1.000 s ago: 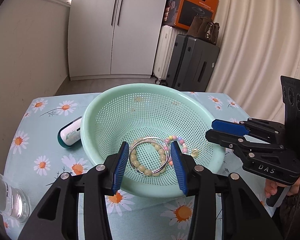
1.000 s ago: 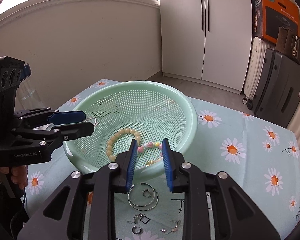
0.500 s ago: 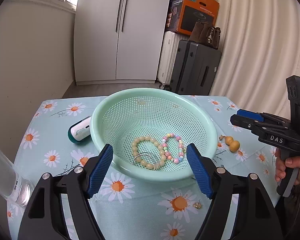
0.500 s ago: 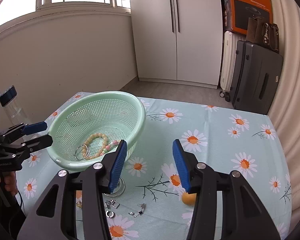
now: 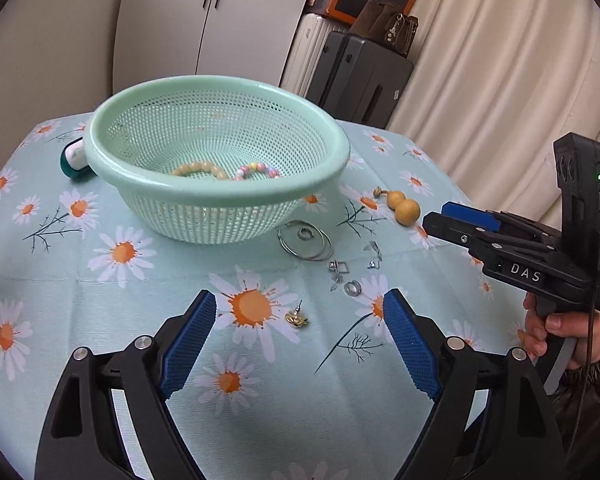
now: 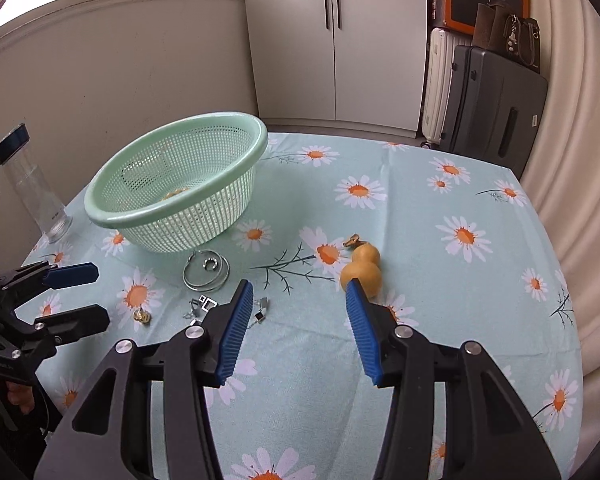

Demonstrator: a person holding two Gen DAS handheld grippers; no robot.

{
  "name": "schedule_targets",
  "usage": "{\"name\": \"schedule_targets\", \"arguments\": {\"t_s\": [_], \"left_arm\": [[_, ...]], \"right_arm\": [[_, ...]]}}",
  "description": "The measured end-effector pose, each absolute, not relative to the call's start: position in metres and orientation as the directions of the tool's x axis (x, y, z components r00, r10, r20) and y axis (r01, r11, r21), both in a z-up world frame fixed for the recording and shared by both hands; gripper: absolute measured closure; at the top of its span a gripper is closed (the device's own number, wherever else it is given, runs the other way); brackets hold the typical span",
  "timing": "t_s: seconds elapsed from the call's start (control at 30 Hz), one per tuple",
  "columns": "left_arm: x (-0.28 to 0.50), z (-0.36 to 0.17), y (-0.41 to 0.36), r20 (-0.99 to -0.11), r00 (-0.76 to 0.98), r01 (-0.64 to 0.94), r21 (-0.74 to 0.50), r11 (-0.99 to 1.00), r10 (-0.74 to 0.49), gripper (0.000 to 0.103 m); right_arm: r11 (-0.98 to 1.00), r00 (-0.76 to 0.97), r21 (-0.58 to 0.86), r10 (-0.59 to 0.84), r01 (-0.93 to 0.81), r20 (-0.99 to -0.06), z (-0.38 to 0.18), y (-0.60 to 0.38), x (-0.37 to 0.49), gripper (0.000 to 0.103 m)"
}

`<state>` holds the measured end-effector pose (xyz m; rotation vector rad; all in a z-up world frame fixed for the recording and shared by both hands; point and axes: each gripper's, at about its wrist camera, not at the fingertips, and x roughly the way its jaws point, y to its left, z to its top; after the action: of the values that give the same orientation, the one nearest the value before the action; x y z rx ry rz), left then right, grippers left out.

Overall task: Organize jewelry
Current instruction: 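Grasp the small gold earring with the left tool while the right tool grasps a small silver earring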

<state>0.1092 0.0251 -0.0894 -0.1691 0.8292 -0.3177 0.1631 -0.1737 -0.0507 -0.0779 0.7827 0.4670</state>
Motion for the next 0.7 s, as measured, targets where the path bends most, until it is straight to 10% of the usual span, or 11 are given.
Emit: {"name": "schedule_targets", "arguments": {"t_s": [0.27, 0.47, 0.7], "left_arm": [[0.118, -0.102, 0.014, -0.712, 0.625, 0.232, -0.221, 0.947, -0.319, 0.022], [0.127, -0.113, -0.005, -0.757, 0.59, 0.284, -0.131, 0.95, -0.281, 0.048], [0.131, -0.117, -0.012, -0.757, 0.605, 0.317, -0.057, 0.947, -0.248, 0.089]], "right_arm": [[0.86, 0.531, 0.121, 0.41, -0.496, -0.742, -0.072, -0.149, 0.172, 0.054], [0.869, 0.518, 0.056, 0.343, -0.491, -0.784, -0.088, -0.131, 0.179, 0.061], [0.857, 0.541, -0.027, 0.3, -0.515, -0.786, -0.091, -0.115, 0.173, 0.097]]}}
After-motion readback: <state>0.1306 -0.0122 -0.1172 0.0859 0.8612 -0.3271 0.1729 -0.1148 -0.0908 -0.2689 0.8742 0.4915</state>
